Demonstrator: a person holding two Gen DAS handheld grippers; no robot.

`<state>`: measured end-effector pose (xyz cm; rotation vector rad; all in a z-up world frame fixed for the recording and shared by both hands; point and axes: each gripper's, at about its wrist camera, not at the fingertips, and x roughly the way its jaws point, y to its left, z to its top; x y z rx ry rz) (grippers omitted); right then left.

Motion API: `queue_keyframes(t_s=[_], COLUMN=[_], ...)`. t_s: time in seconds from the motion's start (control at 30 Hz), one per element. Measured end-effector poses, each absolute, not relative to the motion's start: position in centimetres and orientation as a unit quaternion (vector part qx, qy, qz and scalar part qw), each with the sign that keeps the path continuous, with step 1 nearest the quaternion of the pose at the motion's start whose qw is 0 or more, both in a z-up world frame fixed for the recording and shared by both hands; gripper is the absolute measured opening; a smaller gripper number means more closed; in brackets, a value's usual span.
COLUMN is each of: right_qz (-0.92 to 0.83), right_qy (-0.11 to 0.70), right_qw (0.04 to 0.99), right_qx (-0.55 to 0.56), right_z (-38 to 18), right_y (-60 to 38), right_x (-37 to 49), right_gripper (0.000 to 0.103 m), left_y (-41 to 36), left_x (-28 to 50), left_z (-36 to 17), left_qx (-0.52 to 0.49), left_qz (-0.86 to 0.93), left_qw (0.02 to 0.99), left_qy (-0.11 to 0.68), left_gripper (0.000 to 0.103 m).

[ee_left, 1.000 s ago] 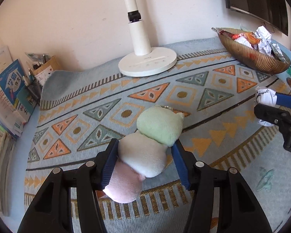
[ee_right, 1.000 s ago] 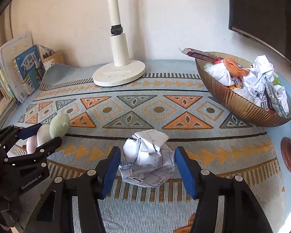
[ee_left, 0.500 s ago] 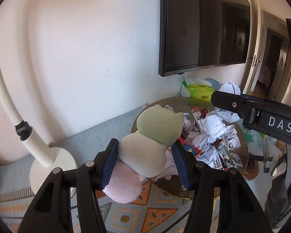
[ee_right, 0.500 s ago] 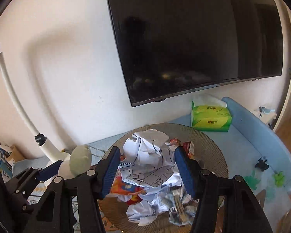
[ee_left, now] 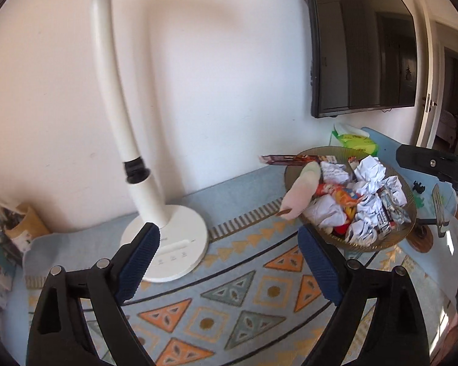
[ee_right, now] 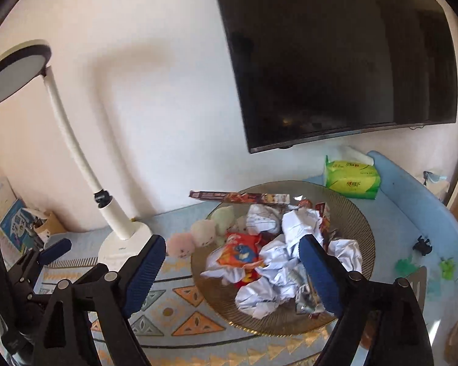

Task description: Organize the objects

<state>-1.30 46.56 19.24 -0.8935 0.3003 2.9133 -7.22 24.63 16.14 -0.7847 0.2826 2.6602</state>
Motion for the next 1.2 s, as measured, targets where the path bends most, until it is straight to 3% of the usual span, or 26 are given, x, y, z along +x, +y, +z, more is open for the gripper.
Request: queue_keyframes(t_s=[0.1,0.33,0.6,0.87,1.0,1.2], right_qz=[0.95,0.929,0.903,0.881,0.869,0.867], right_qy=[0.091,0.071,0.032,0.017,0.019,-0.006], right_qw=[0.005,-0.049,-0.038,-0.011,-0.003,0.001], right_qx=[-0.299,-0.36,-0.426,-0.474,-0.494,-0.499], right_z=[18.4,12.2,5.4,3.0,2.0,1.6], right_y=[42.4,34.5,30.6,30.8,31.2,30.8], right_x=[1.1,4.1,3.6,2.4,1.8,1.7], right_gripper=[0.094,0.096,0.096,0.096,0.097,0.103], left_y=[19.2,8.6,2.3,1.8,0.1,0.2], left_x=[-3.9,2.9,3.7,2.6,2.2,2.3], left_z=[15.8,11.2,4.1,2.7,2.1,2.1], left_qx=[-0.269,-0.32,-0.412,-0.44,-0.456,-0.452], left_qz=[0.95,0.941,0.903,0.892,0.885,0.887], left_qw=[0.123,0.014,-0.105,-0.095,-0.079,-0.087], left_qy=[0.104,0.112,0.058,0.037,-0.046,-0.046], left_gripper=[0.102,0.102,0.102,0.102,0.103,0.103])
